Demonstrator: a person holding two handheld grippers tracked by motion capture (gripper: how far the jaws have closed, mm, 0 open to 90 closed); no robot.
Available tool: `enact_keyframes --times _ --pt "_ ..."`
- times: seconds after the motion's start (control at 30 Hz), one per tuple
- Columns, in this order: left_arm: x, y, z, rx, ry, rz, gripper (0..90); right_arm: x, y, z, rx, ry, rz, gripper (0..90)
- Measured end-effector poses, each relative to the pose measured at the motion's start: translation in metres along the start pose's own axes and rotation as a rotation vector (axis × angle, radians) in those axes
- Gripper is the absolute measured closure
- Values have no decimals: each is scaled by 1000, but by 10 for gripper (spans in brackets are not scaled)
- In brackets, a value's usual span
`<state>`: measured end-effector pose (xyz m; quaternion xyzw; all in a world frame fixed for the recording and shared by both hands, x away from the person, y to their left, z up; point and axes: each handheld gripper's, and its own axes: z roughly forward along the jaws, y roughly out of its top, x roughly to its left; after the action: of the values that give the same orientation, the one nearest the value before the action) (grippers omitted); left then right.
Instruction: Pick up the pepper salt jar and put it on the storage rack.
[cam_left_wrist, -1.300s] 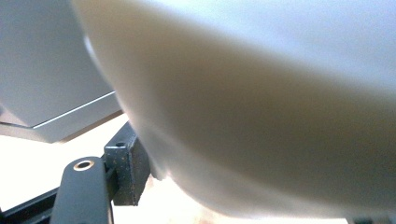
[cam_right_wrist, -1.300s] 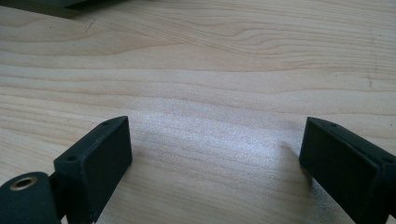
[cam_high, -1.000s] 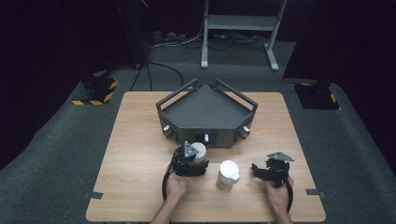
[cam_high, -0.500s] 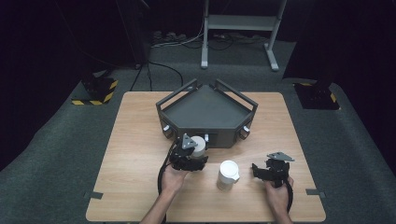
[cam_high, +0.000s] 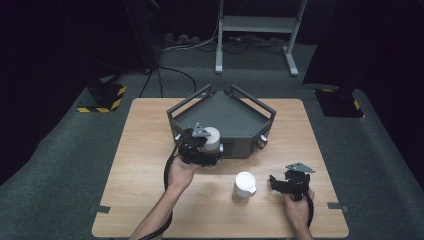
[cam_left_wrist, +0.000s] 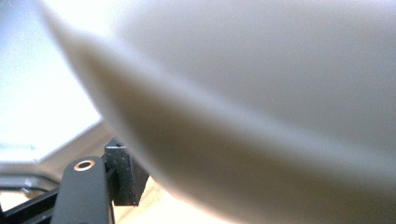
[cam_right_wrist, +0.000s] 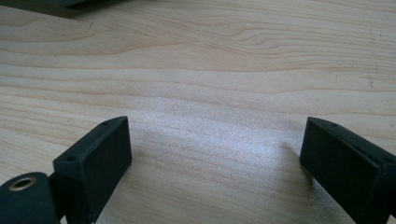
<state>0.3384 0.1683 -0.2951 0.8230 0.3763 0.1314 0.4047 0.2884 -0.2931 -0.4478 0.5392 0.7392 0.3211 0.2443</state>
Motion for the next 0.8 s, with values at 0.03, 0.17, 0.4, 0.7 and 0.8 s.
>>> enact_keyframes --times 0.03,0.17,0.4,0.7,0.8 --pt "3 4 -2 -3 -8 -4 298 0 0 0 0 0 0 85" --pt "10 18 -8 -19 -24 -5 298 0 0 0 0 0 2 85" --pt "24 43 -12 -31 -32 0 298 0 0 0 0 0 2 85" --pt "31 67 0 -16 10 3 298 0 0 0 0 1 2 85" --pt "28 70 7 -15 58 7 298 0 0 0 0 0 2 85"
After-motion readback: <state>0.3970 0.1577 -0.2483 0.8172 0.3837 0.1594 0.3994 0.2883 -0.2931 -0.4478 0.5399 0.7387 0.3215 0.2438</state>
